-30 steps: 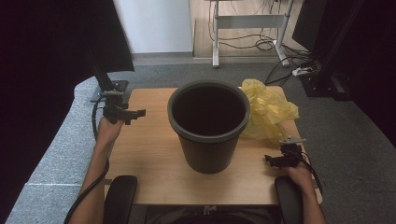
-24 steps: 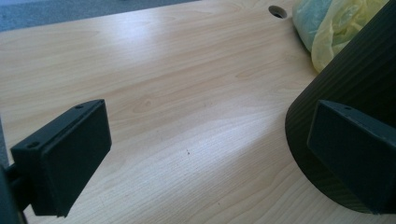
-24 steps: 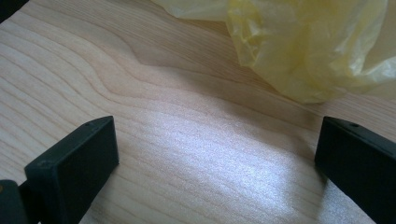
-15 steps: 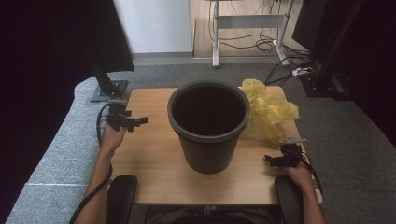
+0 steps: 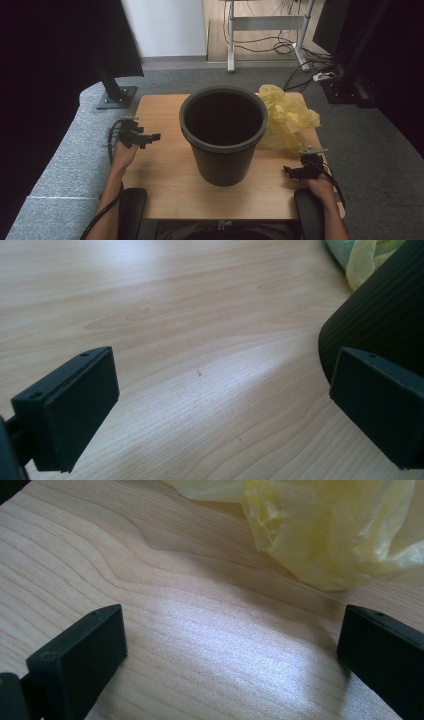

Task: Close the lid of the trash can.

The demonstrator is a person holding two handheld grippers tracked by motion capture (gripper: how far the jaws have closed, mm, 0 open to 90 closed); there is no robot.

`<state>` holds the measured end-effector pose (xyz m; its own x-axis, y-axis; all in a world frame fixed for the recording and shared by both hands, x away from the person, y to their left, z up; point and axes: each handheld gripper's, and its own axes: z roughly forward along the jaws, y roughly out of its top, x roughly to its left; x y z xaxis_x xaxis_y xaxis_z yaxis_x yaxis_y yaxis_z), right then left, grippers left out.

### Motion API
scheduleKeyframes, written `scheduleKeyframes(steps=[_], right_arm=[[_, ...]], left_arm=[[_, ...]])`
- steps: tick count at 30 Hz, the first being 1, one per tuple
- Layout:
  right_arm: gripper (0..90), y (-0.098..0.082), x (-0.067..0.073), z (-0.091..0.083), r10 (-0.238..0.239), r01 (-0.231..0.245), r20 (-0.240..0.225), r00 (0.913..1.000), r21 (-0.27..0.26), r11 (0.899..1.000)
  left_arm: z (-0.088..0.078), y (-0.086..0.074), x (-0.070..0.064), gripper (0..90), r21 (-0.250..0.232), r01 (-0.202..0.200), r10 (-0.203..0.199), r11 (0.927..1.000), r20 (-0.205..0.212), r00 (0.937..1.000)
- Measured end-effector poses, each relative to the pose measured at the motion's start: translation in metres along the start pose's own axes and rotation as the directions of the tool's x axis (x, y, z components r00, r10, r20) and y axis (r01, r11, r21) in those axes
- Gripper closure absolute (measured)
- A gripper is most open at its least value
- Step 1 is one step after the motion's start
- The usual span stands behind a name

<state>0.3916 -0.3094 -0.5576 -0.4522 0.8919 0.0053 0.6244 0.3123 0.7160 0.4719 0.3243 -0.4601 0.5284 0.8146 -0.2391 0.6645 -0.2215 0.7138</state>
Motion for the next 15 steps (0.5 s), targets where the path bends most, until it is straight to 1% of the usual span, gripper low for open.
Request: scheduleKeyframes(steps=[6,10,15], right_arm=[[0.0,0.000,0.000,0.000,0.000,0.000,0.000,1.0000,0.000,1.000],[0.0,0.000,0.000,0.000,0.000,0.000,-0.001,1.0000,-0.001,1.000],[0.0,0.000,0.000,0.000,0.001,-0.001,0.000,1.0000,0.000,1.000]], left_arm=[[0.011,-0.011,0.002,0.0,0.010,0.008,-0.008,0.9999,0.012,0.9999],[0.017,-0.018,0.002,0.0,0.007,0.015,-0.016,0.9999,0.017,0.9997],[0.027,-0.028,0.005,0.0,0.021,0.023,-0.024,0.9995,0.023,0.9995]])
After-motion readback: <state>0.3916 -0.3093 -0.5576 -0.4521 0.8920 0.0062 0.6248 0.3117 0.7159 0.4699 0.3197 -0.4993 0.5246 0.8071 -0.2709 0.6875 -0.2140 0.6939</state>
